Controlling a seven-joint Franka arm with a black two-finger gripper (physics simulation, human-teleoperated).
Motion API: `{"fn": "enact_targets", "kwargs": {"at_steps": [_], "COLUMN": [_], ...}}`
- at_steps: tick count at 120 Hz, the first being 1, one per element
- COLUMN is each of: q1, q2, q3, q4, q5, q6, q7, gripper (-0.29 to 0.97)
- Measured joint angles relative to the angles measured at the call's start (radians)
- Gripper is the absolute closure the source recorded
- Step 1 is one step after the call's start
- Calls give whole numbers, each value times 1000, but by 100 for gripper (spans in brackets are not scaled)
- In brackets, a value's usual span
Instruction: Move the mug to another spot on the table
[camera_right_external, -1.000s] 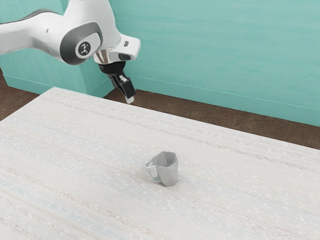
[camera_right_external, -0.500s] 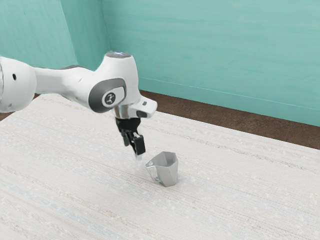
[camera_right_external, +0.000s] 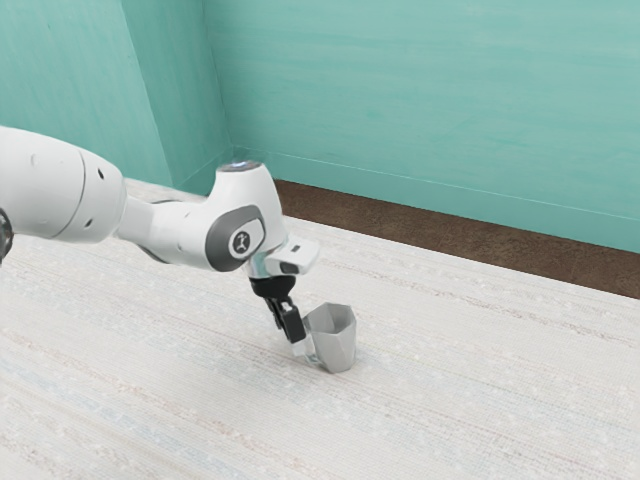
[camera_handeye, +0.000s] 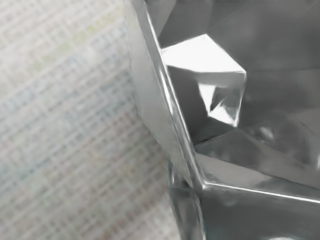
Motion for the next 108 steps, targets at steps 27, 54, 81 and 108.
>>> {"fn": "enact_targets", "kwargs": {"at_steps": [27, 54, 81, 108], "q1": [5, 5, 6, 6], "q2": [42, 45, 45, 44], "q3": [-18, -28, -29, -29], "q4": [7, -5, -32, -58], "q5": [-30, -51, -108, -146], "q6": [63, 131, 215, 279], "q7": [101, 171, 219, 252], "gripper": [10, 23, 35, 56]}}
